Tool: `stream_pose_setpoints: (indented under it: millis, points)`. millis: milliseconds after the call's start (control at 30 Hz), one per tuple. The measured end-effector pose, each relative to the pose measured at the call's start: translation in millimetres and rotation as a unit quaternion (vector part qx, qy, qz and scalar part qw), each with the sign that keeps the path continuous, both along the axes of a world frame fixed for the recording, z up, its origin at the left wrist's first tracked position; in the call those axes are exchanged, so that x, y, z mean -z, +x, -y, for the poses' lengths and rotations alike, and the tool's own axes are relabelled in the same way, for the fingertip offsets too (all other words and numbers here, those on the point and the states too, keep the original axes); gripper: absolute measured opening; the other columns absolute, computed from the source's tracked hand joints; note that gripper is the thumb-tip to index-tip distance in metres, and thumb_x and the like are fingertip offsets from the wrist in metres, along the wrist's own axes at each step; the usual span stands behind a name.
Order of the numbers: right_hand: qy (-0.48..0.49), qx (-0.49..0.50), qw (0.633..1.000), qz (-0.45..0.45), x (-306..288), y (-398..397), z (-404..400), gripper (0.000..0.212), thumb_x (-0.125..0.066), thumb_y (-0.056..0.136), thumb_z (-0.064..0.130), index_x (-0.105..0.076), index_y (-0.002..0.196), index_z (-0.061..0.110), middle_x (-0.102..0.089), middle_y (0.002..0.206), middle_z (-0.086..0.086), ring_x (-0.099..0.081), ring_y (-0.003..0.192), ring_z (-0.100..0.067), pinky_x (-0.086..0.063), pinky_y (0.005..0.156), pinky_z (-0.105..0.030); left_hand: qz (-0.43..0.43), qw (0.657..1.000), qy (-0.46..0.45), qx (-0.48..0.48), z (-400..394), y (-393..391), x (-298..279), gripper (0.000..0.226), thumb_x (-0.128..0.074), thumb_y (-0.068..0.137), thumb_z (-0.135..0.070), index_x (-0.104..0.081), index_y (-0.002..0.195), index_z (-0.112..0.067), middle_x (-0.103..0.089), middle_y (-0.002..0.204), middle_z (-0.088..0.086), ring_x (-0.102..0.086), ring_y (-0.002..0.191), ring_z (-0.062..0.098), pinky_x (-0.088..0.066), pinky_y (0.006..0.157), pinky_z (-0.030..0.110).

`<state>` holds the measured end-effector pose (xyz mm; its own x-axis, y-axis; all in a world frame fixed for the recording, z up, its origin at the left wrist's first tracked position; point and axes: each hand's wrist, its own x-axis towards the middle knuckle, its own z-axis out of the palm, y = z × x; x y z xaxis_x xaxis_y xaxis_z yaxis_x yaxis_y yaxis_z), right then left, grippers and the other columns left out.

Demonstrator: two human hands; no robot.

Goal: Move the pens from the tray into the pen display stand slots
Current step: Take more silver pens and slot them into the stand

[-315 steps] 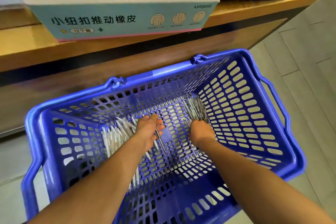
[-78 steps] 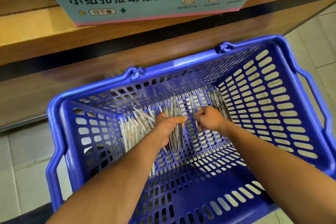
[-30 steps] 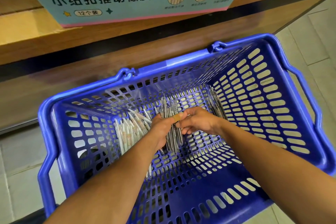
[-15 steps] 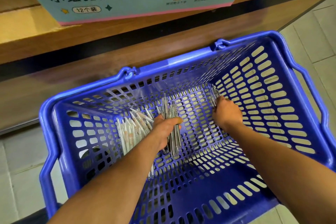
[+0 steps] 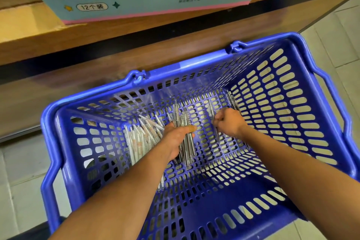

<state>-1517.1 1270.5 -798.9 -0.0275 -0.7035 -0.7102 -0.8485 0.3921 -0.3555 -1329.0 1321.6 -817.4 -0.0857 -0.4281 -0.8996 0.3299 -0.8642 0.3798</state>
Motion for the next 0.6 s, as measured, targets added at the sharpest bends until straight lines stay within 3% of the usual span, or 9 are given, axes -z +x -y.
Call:
stream_pose_setpoints:
  millis: [100, 200, 433, 600]
  points:
    - [0.103, 0.081, 0.974, 0.184, -16, 15, 1, 0.013, -0.069, 0.088, 0.013, -0.063, 0.096, 0.004, -0.070, 0.079, -0.009, -0.068, 0.069, -0.016, -0.058, 0.069, -0.027, 0.005, 1.000, -0.005, -0.001, -1, -1, 1, 0.118, -0.088, 0.067, -0.025, -0.011, 0.156, -0.016, -0.033, 0.157, 0.016, -0.037, 0.141, 0.033, -0.030, 0.115, 0.055]
    - [0.166, 0.078, 0.949, 0.255, -24, 29, -3, 0.014, -0.070, 0.086, 0.009, -0.064, 0.097, 0.003, -0.071, 0.077, -0.008, -0.069, 0.069, -0.016, -0.057, 0.067, -0.025, 0.006, 1.000, -0.005, 0.005, -2, -1, -1, 0.120, -0.086, 0.067, -0.037, -0.009, 0.157, -0.017, -0.019, 0.163, 0.012, -0.023, 0.147, 0.031, -0.020, 0.116, 0.052]
    - [0.142, 0.101, 0.944, 0.280, -19, 43, -11, 0.020, -0.076, 0.078, 0.005, -0.067, 0.095, -0.002, -0.071, 0.077, -0.009, -0.067, 0.062, -0.012, -0.055, 0.060, -0.021, -0.023, 1.000, -0.011, 0.012, 2, 1, -12, 0.141, -0.085, 0.045, -0.047, -0.005, 0.157, -0.018, -0.018, 0.163, 0.013, -0.020, 0.148, 0.032, -0.018, 0.117, 0.053]
    - [0.172, 0.106, 0.947, 0.250, -20, 20, -5, 0.021, -0.077, 0.080, 0.018, -0.072, 0.096, 0.006, -0.075, 0.087, -0.009, -0.069, 0.070, -0.013, -0.055, 0.063, -0.022, -0.020, 1.000, -0.006, 0.007, -1, 0, -7, 0.127, -0.092, 0.054, -0.029, -0.015, 0.154, -0.018, -0.040, 0.151, 0.022, -0.043, 0.137, 0.037, -0.035, 0.112, 0.058]
